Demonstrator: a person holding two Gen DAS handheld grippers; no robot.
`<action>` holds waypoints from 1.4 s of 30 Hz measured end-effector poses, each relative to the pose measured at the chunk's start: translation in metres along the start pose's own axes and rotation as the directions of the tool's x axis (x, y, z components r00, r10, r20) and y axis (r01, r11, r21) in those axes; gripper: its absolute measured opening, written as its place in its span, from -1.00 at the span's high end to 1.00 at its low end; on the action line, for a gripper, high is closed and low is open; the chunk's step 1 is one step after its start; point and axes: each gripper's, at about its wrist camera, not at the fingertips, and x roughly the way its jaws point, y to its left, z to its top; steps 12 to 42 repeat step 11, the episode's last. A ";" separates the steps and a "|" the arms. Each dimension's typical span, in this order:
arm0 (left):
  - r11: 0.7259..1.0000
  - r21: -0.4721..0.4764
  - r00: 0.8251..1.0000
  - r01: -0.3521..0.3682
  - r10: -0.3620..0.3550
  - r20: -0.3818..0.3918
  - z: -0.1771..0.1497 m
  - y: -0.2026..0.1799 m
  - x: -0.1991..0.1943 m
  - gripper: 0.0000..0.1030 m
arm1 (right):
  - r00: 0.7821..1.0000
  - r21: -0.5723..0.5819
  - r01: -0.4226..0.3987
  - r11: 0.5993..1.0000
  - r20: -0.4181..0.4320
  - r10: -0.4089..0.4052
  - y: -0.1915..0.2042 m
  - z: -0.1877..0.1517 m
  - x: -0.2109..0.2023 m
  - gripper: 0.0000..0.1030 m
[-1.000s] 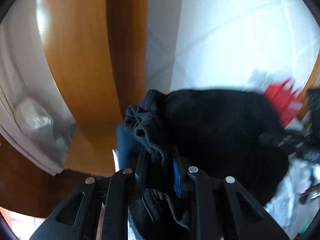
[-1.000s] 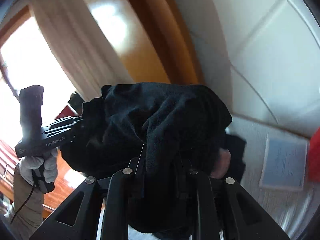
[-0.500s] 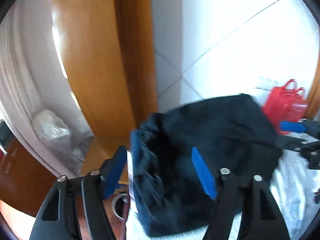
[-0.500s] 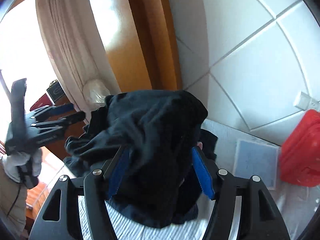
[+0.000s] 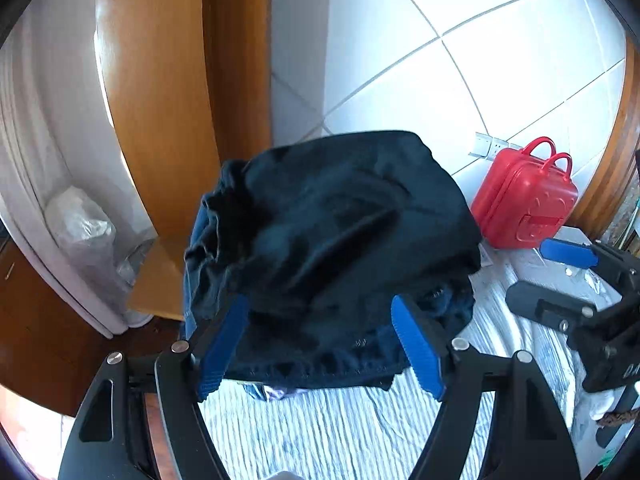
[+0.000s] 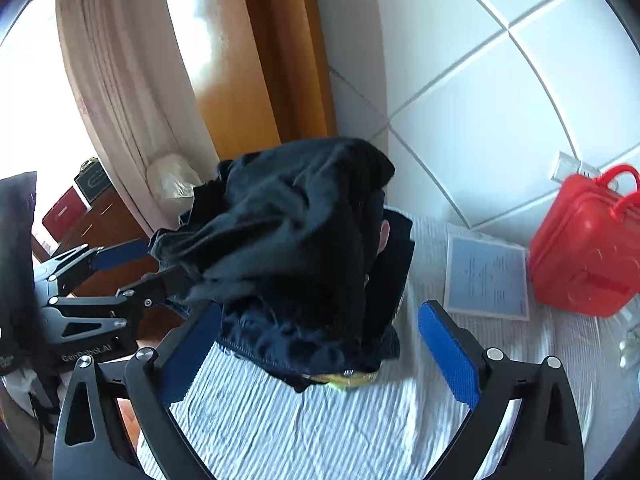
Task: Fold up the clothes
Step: 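Lower the folded bundle onto the bed and open both grippers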
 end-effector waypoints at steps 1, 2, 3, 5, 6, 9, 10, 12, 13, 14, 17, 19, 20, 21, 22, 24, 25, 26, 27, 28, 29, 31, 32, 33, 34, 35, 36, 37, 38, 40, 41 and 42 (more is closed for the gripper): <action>1.000 -0.005 1.000 -0.003 0.003 0.002 -0.003 0.000 -0.003 -0.47 | 1.000 -0.004 0.001 1.000 -0.005 -0.001 0.002 -0.003 0.000 -1.00; 1.000 -0.008 1.000 -0.004 0.004 0.005 -0.005 -0.001 -0.005 -0.47 | 1.000 -0.009 0.003 1.000 -0.010 -0.003 0.003 -0.006 0.001 -1.00; 1.000 -0.007 1.000 -0.002 0.002 0.008 -0.006 -0.001 -0.007 -0.47 | 1.000 -0.014 0.005 1.000 -0.016 -0.005 0.005 -0.008 0.001 -1.00; 1.000 -0.013 1.000 -0.008 0.008 0.011 -0.008 -0.001 -0.011 -0.47 | 1.000 -0.026 0.011 1.000 -0.029 -0.012 0.010 -0.013 0.002 -1.00; 1.000 -0.017 1.000 -0.011 0.011 0.013 -0.009 -0.001 -0.014 -0.47 | 0.999 -0.029 0.014 0.999 -0.032 -0.015 0.012 -0.015 0.003 -1.00; 0.999 -0.050 1.000 0.002 -0.001 0.013 -0.009 0.004 -0.017 -0.47 | 0.999 -0.026 0.018 1.000 -0.038 -0.019 0.015 -0.017 0.004 -1.00; 0.999 -0.055 1.000 -0.001 0.002 0.011 -0.009 0.006 -0.017 -0.47 | 0.999 -0.027 0.018 0.999 -0.041 -0.019 0.016 -0.018 0.005 -1.00; 0.998 -0.056 1.000 -0.003 0.004 0.010 -0.008 0.007 -0.016 -0.47 | 0.999 -0.028 0.018 0.999 -0.044 -0.020 0.017 -0.018 0.006 -1.00; 0.998 -0.056 1.000 -0.003 0.004 0.010 -0.008 0.007 -0.016 -0.47 | 0.999 -0.028 0.018 0.999 -0.044 -0.020 0.017 -0.018 0.006 -1.00; 0.998 -0.056 1.000 -0.003 0.004 0.010 -0.008 0.007 -0.016 -0.47 | 0.999 -0.028 0.018 0.999 -0.044 -0.020 0.017 -0.018 0.006 -1.00; 0.998 -0.056 1.000 -0.003 0.004 0.010 -0.008 0.007 -0.016 -0.47 | 0.999 -0.028 0.018 0.999 -0.044 -0.020 0.017 -0.018 0.006 -1.00; 0.998 -0.056 1.000 -0.003 0.004 0.010 -0.008 0.007 -0.016 -0.47 | 0.999 -0.028 0.018 0.999 -0.044 -0.020 0.017 -0.018 0.006 -1.00; 0.998 -0.056 1.000 -0.003 0.004 0.010 -0.008 0.007 -0.016 -0.47 | 0.999 -0.028 0.018 0.999 -0.044 -0.020 0.017 -0.018 0.006 -1.00; 0.998 -0.056 1.000 -0.003 0.004 0.010 -0.008 0.007 -0.016 -0.47 | 0.999 -0.028 0.018 0.999 -0.044 -0.020 0.017 -0.018 0.006 -1.00; 0.998 -0.056 1.000 -0.003 0.004 0.010 -0.008 0.007 -0.016 -0.47 | 0.999 -0.028 0.018 0.999 -0.044 -0.020 0.017 -0.018 0.006 -1.00; 0.998 -0.056 1.000 -0.003 0.004 0.010 -0.008 0.007 -0.016 -0.47 | 0.999 -0.028 0.018 0.999 -0.044 -0.020 0.017 -0.018 0.006 -1.00; 0.998 -0.056 1.000 -0.003 0.004 0.010 -0.008 0.007 -0.016 -0.47 | 0.999 -0.028 0.018 0.999 -0.044 -0.020 0.017 -0.018 0.006 -1.00; 0.998 -0.056 1.000 -0.003 0.004 0.010 -0.008 0.007 -0.016 -0.47 | 0.999 -0.028 0.018 0.999 -0.044 -0.020 0.017 -0.018 0.006 -1.00; 0.998 -0.056 1.000 -0.003 0.004 0.010 -0.008 0.007 -0.016 -0.47 | 0.999 -0.028 0.018 0.999 -0.044 -0.020 0.017 -0.018 0.006 -1.00; 0.998 -0.056 1.000 -0.003 0.004 0.010 -0.008 0.007 -0.016 -0.47 | 0.999 -0.028 0.018 0.999 -0.044 -0.020 0.017 -0.018 0.006 -1.00; 0.998 -0.056 1.000 -0.003 0.004 0.010 -0.008 0.007 -0.016 -0.47 | 0.999 -0.028 0.018 0.999 -0.044 -0.020 0.017 -0.018 0.006 -1.00; 0.998 -0.056 1.000 -0.003 0.004 0.010 -0.008 0.007 -0.016 -0.47 | 0.999 -0.028 0.018 0.999 -0.044 -0.020 0.017 -0.018 0.006 -1.00; 0.998 -0.056 1.000 -0.003 0.004 0.010 -0.008 0.007 -0.016 -0.47 | 0.999 -0.028 0.018 0.999 -0.044 -0.020 0.017 -0.018 0.006 -1.00; 0.998 -0.056 1.000 -0.003 0.004 0.010 -0.008 0.007 -0.016 -0.47 | 0.999 -0.028 0.018 0.999 -0.044 -0.020 0.017 -0.018 0.006 -1.00; 0.998 -0.056 1.000 -0.003 0.004 0.010 -0.008 0.007 -0.016 -0.47 | 0.999 -0.028 0.018 0.999 -0.044 -0.020 0.017 -0.018 0.006 -1.00; 0.998 -0.056 1.000 -0.003 0.004 0.010 -0.008 0.007 -0.016 -0.47 | 0.999 -0.028 0.018 0.999 -0.044 -0.020 0.017 -0.018 0.006 -1.00; 0.998 -0.056 1.000 -0.003 0.004 0.010 -0.008 0.007 -0.016 -0.47 | 0.999 -0.028 0.018 0.999 -0.044 -0.020 0.017 -0.018 0.006 -1.00; 0.998 -0.056 1.000 -0.003 0.004 0.010 -0.008 0.007 -0.016 -0.47 | 0.999 -0.028 0.018 0.999 -0.044 -0.020 0.017 -0.018 0.006 -1.00; 0.998 -0.056 1.000 -0.003 0.004 0.010 -0.008 0.007 -0.016 -0.47 | 0.999 -0.028 0.018 0.999 -0.044 -0.020 0.017 -0.018 0.006 -1.00; 0.998 -0.056 1.000 -0.003 0.004 0.010 -0.008 0.007 -0.016 -0.47 | 0.999 -0.028 0.018 0.999 -0.044 -0.020 0.017 -0.018 0.006 -1.00; 0.998 -0.056 1.000 -0.003 0.004 0.010 -0.008 0.007 -0.016 -0.47 | 0.999 -0.028 0.018 0.999 -0.044 -0.020 0.017 -0.018 0.006 -1.00; 0.998 -0.056 1.000 -0.003 0.004 0.010 -0.008 0.007 -0.016 -0.47 | 0.999 -0.028 0.018 0.999 -0.044 -0.020 0.017 -0.018 0.006 -1.00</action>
